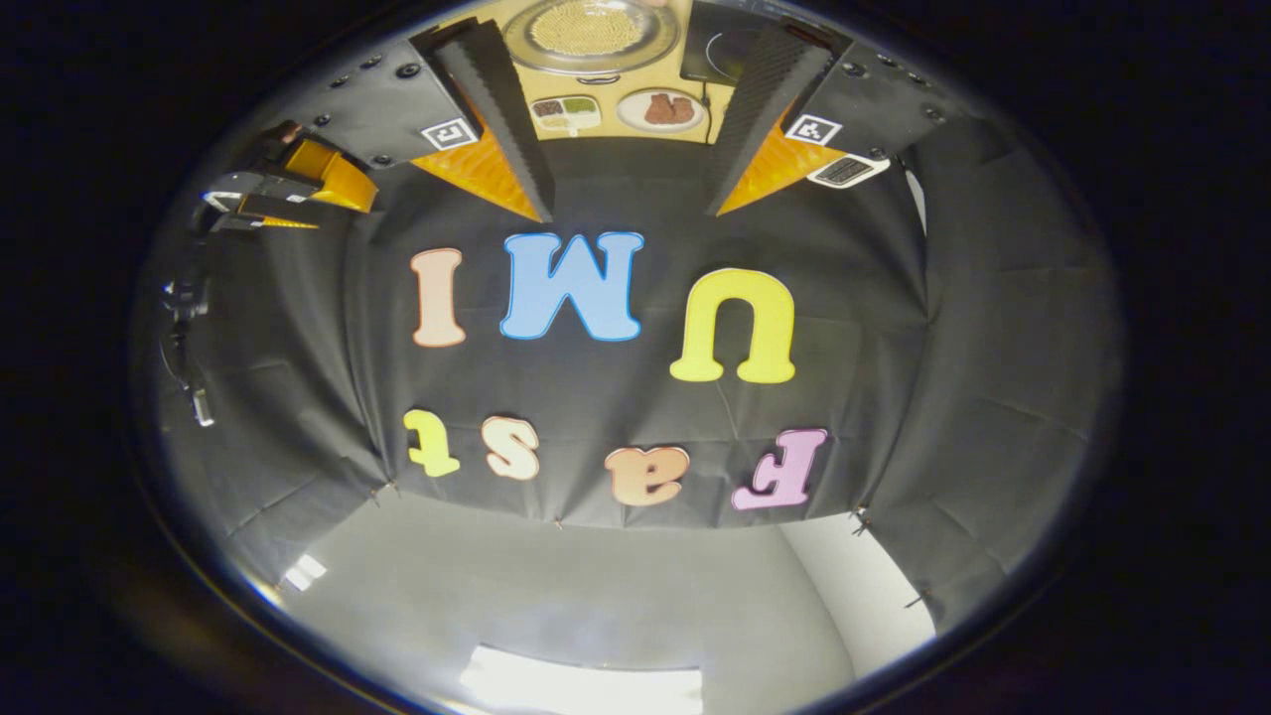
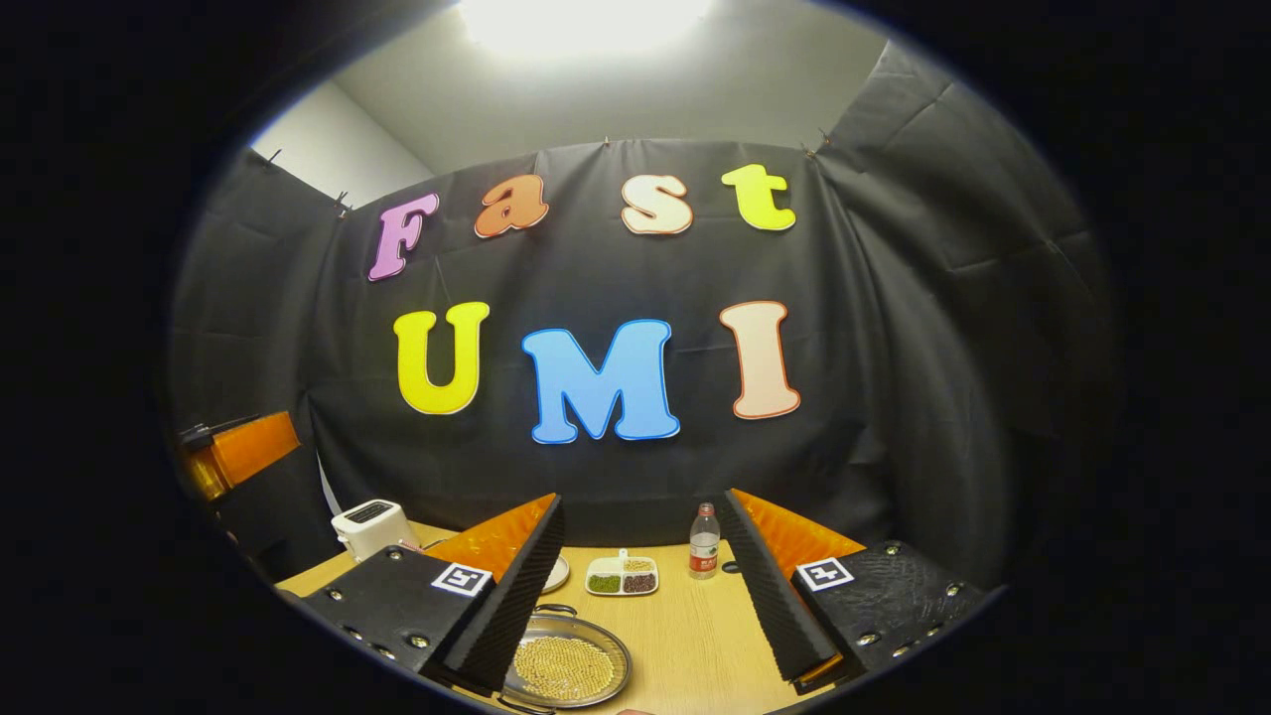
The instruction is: First push the handle of the pot to place it horizontally, then grasp the pot with both hands and set it on the induction cooktop.
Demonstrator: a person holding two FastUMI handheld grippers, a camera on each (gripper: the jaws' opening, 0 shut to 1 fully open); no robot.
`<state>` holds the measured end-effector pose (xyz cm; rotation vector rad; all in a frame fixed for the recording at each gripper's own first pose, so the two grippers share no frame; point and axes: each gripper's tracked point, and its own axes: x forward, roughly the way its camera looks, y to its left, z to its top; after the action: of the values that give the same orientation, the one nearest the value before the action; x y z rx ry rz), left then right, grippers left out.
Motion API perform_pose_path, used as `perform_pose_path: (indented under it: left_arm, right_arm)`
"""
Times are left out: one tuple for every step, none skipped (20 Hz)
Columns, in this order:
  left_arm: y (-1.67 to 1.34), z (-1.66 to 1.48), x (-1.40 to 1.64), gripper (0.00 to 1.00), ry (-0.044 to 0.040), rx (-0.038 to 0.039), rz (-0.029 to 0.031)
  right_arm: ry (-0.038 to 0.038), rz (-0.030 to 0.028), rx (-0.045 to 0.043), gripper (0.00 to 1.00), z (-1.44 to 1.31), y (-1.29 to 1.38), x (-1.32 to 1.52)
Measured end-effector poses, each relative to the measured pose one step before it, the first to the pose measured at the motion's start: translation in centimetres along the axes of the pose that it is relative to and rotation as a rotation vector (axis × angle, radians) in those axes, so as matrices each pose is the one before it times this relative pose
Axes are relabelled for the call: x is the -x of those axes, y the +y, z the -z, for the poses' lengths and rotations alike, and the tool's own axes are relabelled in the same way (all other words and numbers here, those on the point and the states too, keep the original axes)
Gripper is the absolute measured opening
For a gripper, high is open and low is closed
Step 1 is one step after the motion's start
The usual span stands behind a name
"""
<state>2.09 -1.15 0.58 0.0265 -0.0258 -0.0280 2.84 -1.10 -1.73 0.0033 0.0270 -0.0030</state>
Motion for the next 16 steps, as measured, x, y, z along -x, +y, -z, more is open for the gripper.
perform_pose_path:
  left_arm:
    - [0.235,0.077,0.024,0.94,-0.00212,0.0021,0.0004]
    - [0.189,0.055,-0.05,0.99,0.00336,0.0019,0.00054]
    - [0.296,0.268,-0.217,0.99,0.00463,0.00347,-0.00007]
    - [0.322,0.175,-0.199,0.99,0.00656,0.00214,-0.00059]
    - [0.318,0.235,-0.131,0.99,0.00484,-0.00088,0.00119]
    - [0.313,-0.024,-0.128,0.96,0.00312,-0.00396,-0.00099]
    - [0.447,0.142,-0.042,0.96,0.002,-0.0052,-0.00223]
    - [0.421,0.121,-0.108,0.96,0.00459,-0.00292,-0.0039]
    - [0.422,0.284,0.078,0.96,0.00245,0.00103,-0.00886]
    - [0.408,0.124,0.127,0.99,0.00209,0.00479,-0.00353]
    - [0.064,0.244,0.199,0.99,0.00192,0.00612,-0.00065]
    - [0.227,0.17,0.138,0.99,0.00416,0.00437,-0.002]
    - [0.435,0.244,0.28,0.99,0.00259,0.00036,-0.0025]
    - [0.456,0.155,0.147,0.99,0.00271,-0.00272,-0.00564]
    - [0.361,0.333,0.213,0.99,0.00346,-0.00357,-0.00677]
    - [0.379,0.149,0.246,0.99,0.00144,-0.00031,-0.00531]
  right_arm:
    - [0.00199,0.00336,0.00503,0.96,0.152,0.065,-0.181]
    - [0.00556,-0.00226,0.00064,0.96,0.268,0.262,-0.101]
    - [0.00964,-0.0044,0.00221,0.96,0.558,0.5,-0.052]
    - [0.01297,-0.00844,0.00443,0.96,0.465,0.465,-0.042]
    - [0.01371,-0.00804,0.00765,0.96,0.698,0.38,0.005]
    - [0.01129,-0.00665,0.00706,0.96,0.505,0.383,-0.012]
    - [0.01071,-0.00777,0.00548,0.96,0.522,0.329,-0.079]
    - [0.01239,-0.00708,0.00329,0.96,0.478,0.363,-0.016]
    - [0.01196,-0.00831,0.00163,0.96,0.63,0.426,-0.065]
    - [0.01332,-0.0005,0.00159,0.94,0.571,0.285,-0.16]
    - [0.0132,-0.00189,-0.00277,0.8,0.525,0.326,0.103]
    - [0.01386,0.00379,-0.00654,0.71,0.311,0.194,0.175]
    - [0.00979,0.00521,-0.00877,0.59,0.519,-0.033,-0.095]
    - [0.00426,-0.01972,-0.01897,0.5,0.21,0.599,0.15]
    - [0.00254,-0.01436,-0.02174,0.31,0.17,0.79,-0.18]
    - [0.0055,-0.00971,-0.01593,0.24,0.31,0.202,-0.111]
